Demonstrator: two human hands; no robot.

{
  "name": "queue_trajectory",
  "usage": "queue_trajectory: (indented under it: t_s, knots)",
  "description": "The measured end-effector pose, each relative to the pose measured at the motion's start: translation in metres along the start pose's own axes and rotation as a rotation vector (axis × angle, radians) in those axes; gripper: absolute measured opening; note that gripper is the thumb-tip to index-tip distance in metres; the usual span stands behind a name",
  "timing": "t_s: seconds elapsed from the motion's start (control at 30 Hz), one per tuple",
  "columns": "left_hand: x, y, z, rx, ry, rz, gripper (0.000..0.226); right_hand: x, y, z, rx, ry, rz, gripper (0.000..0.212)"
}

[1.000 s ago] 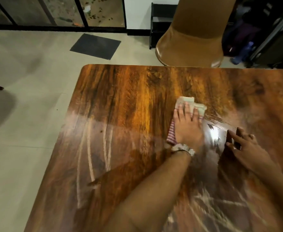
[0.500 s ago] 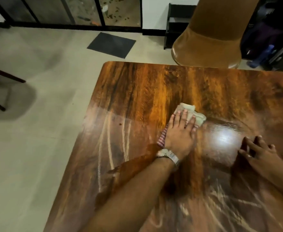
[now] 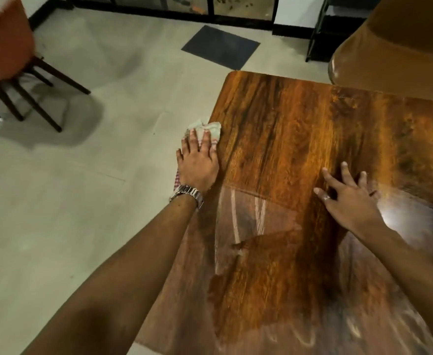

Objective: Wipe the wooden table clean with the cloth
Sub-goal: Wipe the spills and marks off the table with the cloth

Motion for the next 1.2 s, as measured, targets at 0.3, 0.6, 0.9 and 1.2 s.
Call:
queue_trajectory:
  t_s: [0.3, 0.6, 0.9, 1.2]
  knots:
    - [0.032, -0.094, -0.001, -0.073, 0.079, 0.012, 0.058, -0.016, -0.017, -0.007, 0.010, -0.007, -0.073, 0.061]
    - [-0.034, -0.154, 0.034, -0.092, 0.145, 0.111, 0.062, -0.104, -0.069, -0.017, 0.004, 0.073, 0.051, 0.067]
    - [-0.183, -0.261, 0.094, -0.012, 0.073, 0.407, 0.060, -0.182, -0.139, -0.013, -0.050, 0.123, 0.197, 0.068]
    - [-0.313, -0.424, 0.165, 0.199, 0.079, 0.686, 0.058, -0.304, -0.266, 0.003, -0.092, 0.136, 0.373, 0.052]
Point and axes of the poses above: each hand's wrist, its own y-axis towards the middle knuckle, its own z-axis out of the palm, x = y × z, the point moved 5 cm from there along y, towards the middle knuckle, and after that the axes turned 12 degrees about -z, right-handed, at the moved point
